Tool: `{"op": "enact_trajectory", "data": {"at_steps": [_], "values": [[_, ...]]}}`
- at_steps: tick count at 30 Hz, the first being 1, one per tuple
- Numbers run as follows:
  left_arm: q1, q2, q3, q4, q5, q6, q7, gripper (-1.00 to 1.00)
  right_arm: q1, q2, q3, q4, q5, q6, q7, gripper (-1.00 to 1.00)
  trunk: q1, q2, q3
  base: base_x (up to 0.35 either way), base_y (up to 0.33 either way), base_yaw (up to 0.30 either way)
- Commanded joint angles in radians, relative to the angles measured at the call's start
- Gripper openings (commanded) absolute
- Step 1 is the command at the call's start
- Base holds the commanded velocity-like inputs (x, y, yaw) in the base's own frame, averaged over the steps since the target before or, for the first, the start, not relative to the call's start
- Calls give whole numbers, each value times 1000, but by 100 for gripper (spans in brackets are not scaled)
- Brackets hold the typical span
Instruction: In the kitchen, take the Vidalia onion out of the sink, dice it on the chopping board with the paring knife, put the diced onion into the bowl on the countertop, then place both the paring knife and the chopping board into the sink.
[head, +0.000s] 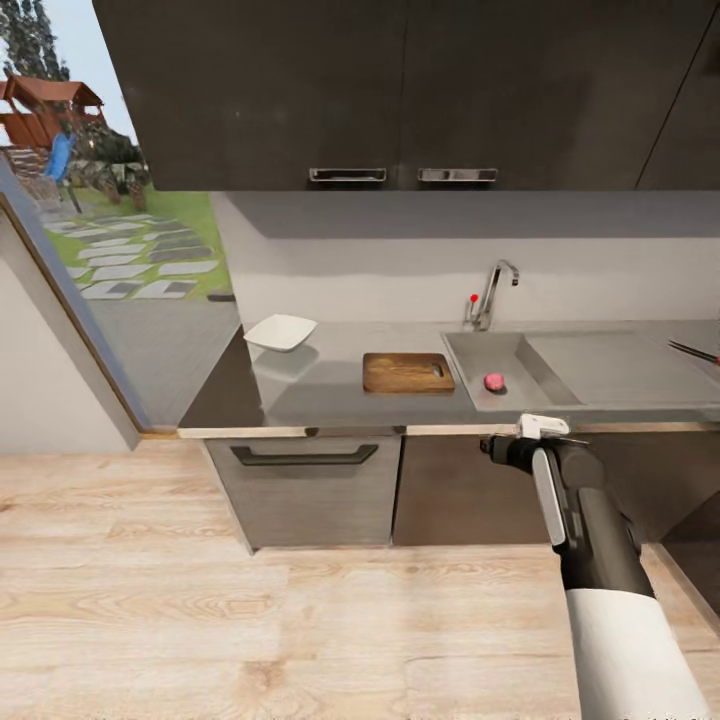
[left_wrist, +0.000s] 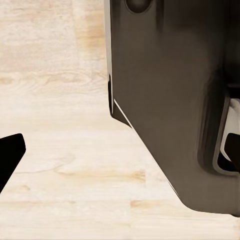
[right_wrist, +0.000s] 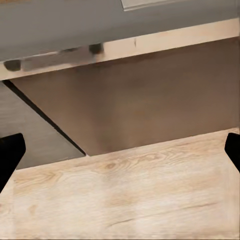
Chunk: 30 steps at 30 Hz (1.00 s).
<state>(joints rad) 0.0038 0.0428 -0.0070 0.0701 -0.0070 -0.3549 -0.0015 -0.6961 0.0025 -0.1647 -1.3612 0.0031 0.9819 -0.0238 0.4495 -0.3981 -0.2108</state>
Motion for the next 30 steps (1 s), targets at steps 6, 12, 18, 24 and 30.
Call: {"op": "enact_trajectory", "data": {"at_steps": [6,12,18,24,30], "values": [[-1,0,-1,2,-1,-4,0,100,-1,-7,3,169,1,-35,0,100,0,-2,-2,-9,0,0],[-1,0,0,2,-1,-4,0,100,-1,-17,4,444,3,-266,3,100,0,-2,-2,-1,0,0],[-1,-3,3,-9,-1,-3,0,100,-1,-23,4,990,144,-793,1,100,0,-2,-2,0,0,0],[-1,-13,5,-50,-1,-1,0,100,24,-46,4,1293,261,-1215,-2,100,0,-2,-2,0,-3,0],[-1,-25,5,-147,0,2,1,100,175,-85,0,1339,275,-1408,2,100,0,-2,-2,20,-68,0]]}}
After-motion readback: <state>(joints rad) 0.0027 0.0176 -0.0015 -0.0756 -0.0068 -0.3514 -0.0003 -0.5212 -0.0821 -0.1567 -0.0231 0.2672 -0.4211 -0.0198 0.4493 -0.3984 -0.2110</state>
